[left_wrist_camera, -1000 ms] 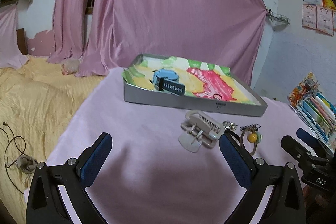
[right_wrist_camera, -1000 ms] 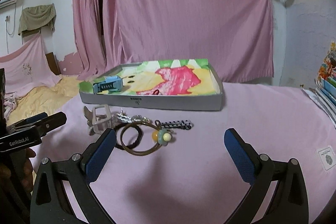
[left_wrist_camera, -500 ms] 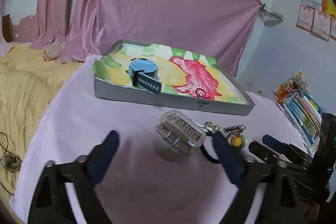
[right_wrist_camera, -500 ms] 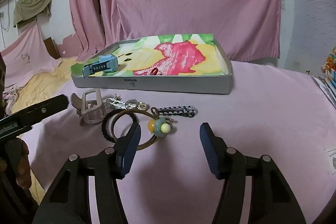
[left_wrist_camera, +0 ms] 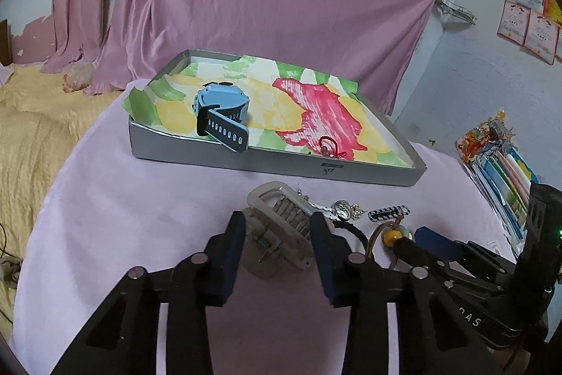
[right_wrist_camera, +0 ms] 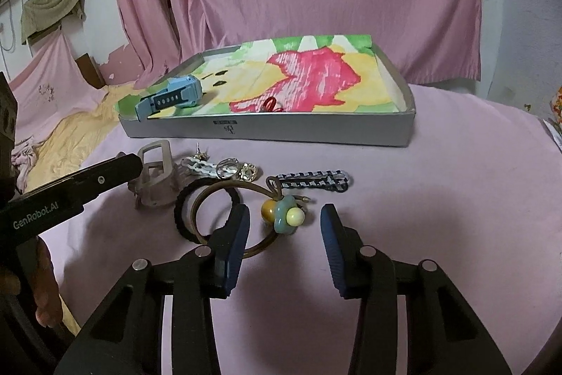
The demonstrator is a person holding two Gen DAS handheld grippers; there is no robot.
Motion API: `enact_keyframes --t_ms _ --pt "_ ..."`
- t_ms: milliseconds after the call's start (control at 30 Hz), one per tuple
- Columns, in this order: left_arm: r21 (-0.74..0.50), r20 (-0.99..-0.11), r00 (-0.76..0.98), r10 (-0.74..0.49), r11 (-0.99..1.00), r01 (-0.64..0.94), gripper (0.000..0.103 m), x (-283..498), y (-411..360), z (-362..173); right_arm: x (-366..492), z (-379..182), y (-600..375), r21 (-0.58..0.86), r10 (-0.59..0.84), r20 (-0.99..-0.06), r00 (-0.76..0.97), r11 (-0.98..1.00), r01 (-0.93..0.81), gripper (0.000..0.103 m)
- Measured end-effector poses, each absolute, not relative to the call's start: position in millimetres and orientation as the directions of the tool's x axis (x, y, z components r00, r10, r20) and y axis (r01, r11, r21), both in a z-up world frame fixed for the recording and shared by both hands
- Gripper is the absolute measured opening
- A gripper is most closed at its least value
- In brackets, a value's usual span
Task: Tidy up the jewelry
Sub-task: 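Reach the left tool to the grey plastic clip and grasp it, then carry the clip into the tray with the left tool while the right tool drops the red bead bracelet there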
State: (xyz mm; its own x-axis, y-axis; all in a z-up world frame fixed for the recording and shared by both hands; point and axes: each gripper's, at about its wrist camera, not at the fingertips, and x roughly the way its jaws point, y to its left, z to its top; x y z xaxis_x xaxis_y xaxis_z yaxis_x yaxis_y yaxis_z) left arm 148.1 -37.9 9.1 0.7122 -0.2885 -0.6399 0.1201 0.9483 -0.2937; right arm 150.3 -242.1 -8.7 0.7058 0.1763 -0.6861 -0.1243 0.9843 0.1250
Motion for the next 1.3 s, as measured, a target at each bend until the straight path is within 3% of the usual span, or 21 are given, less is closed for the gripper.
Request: enact_keyframes --t_ms 467,567,833,1300 --pt "-0.273 -0.668 0.696 -0.262 0.957 0.099 0.025 147.1 -39.6 10.5 157.7 -15.3 -237.7 0.126 0.180 -0.713 0.677 0.984 -0.129 0.029" --pt "-0.272 -0.669 0.695 -0.263 0.957 0.100 0.013 145.1 -39.8 11.8 157.3 -15.6 -238.9 0.132 0.185 -0.711 0.678 0.983 -0.129 0.023" --pt "-0.267 -0.667 0.700 -0.254 0.959 0.094 0.004 139.3 -38.3 12.9 153.6 -15.5 -239.7 0.147 0.205 -0.699 0.685 0.979 -0.143 0.022" --pt "-0.283 -0.502 0.822 -0.269 0.949 0.138 0.003 138.0 -36.6 57.9 145.4 21.6 -257.2 0.176 0.223 -0.564 0.795 0.973 -0.148 0.022"
